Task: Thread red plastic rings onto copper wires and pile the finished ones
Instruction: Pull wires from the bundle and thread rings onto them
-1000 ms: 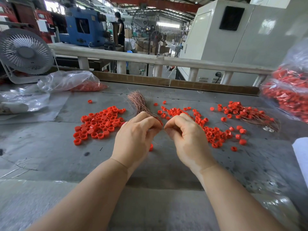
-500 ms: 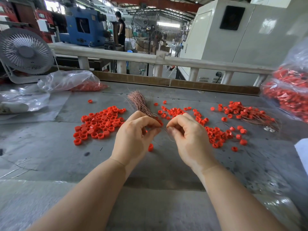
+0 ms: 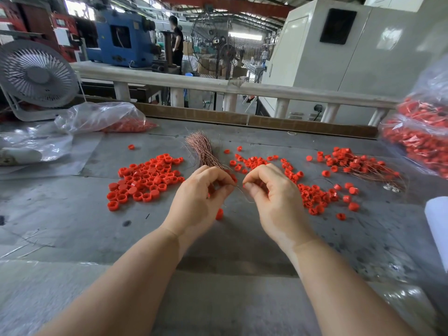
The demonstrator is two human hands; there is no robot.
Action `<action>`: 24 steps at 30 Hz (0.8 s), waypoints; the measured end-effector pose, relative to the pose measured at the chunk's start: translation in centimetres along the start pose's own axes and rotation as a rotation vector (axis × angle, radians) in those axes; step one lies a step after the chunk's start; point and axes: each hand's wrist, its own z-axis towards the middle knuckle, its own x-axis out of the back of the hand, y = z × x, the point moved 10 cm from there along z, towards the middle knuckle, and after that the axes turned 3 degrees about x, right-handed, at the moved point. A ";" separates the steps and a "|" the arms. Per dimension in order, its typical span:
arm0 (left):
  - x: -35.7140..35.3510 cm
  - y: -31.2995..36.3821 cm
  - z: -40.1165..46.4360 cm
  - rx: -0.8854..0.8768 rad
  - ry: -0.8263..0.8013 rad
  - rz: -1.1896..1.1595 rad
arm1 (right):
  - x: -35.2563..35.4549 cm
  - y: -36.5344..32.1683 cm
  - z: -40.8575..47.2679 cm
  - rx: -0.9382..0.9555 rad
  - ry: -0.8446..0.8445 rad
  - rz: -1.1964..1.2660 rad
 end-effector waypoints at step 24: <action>-0.8 -1.5 -0.3 0.215 -0.091 -0.472 | -1.5 -0.4 -0.3 0.027 -0.116 -0.015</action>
